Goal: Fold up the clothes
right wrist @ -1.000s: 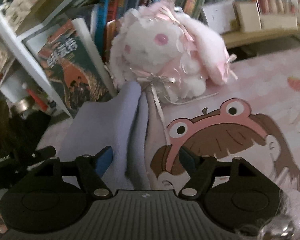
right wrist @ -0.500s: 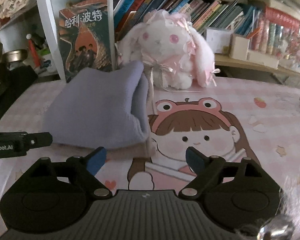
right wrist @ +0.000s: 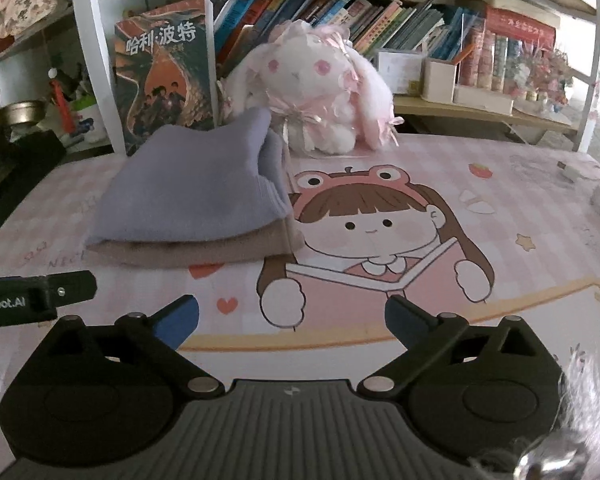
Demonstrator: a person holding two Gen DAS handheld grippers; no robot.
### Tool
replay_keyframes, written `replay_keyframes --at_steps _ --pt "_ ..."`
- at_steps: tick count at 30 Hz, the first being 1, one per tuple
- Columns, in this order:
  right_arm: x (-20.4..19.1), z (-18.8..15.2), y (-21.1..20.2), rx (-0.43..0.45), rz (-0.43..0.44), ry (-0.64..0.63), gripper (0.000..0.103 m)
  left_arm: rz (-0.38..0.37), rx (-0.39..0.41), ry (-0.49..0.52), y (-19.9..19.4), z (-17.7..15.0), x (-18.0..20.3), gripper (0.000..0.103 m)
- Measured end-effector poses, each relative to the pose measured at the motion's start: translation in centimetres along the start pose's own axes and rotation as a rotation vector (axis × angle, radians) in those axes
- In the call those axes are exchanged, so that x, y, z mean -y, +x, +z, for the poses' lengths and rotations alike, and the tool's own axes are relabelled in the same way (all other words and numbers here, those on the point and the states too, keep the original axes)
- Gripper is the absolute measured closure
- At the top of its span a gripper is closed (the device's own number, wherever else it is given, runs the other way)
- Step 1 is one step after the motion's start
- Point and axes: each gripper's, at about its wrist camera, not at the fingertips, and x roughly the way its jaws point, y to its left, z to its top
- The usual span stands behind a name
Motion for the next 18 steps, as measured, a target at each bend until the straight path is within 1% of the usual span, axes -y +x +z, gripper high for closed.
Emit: replay_keyframes --at_steps 5,9,18 --pt "-0.3 -0.6 -0.4 0.004 -0.008 -0.011 0.002 0.018 0.01 0.042 -0.6 -0.8 0.5 0.001" --pt "-0.5 -0.8 -0.6 0.003 -0.01 -0.012 0.002 0.013 0.007 0.067 -0.7 -0.9 0.8 0.001" --pt "-0.5 -1.0 -0.5 -0.004 -0.019 -0.009 0.002 0.009 -0.007 0.078 -0.6 -1.3 1.2 0.001"
